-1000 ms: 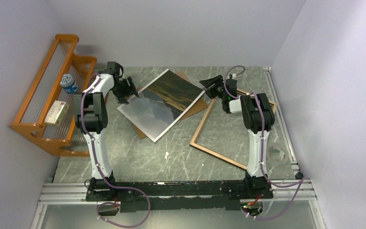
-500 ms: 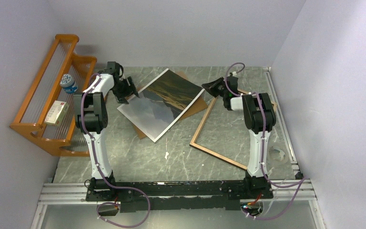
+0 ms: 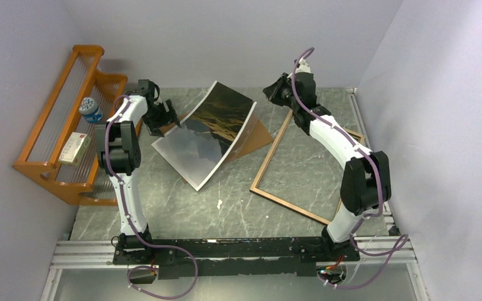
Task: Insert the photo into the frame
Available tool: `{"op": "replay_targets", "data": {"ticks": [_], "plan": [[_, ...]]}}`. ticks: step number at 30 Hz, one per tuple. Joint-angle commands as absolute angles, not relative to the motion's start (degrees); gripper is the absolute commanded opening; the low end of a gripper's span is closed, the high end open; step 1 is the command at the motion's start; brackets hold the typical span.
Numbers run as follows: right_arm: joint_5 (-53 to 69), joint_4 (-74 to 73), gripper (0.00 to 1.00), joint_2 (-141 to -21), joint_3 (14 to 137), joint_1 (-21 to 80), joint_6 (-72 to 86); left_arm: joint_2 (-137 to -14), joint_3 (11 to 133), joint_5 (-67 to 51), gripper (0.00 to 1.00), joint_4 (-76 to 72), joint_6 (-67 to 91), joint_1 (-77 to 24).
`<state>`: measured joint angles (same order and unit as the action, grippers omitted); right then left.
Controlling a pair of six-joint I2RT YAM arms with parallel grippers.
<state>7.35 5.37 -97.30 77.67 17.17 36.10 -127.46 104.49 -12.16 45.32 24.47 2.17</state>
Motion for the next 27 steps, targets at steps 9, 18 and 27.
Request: {"op": "replay_targets", "data": {"ticks": [9, 18, 27], "plan": [[-6.1, -9.4, 0.00, -90.3, 93.2, 18.3, 20.8, -127.5, 101.5, -16.7, 0.85, 40.5, 24.6, 1.8], [-2.8, -9.6, 0.00, -80.9, 94.8, 17.2, 17.3, -126.0, 106.1, -20.3, 0.85, 42.4, 24.1, 1.8], [1.5, -9.6, 0.00, -71.4, 97.8, 17.2, 12.4, -122.2, 112.4, -29.6, 0.87, 37.2, 21.4, 1.8]]}}
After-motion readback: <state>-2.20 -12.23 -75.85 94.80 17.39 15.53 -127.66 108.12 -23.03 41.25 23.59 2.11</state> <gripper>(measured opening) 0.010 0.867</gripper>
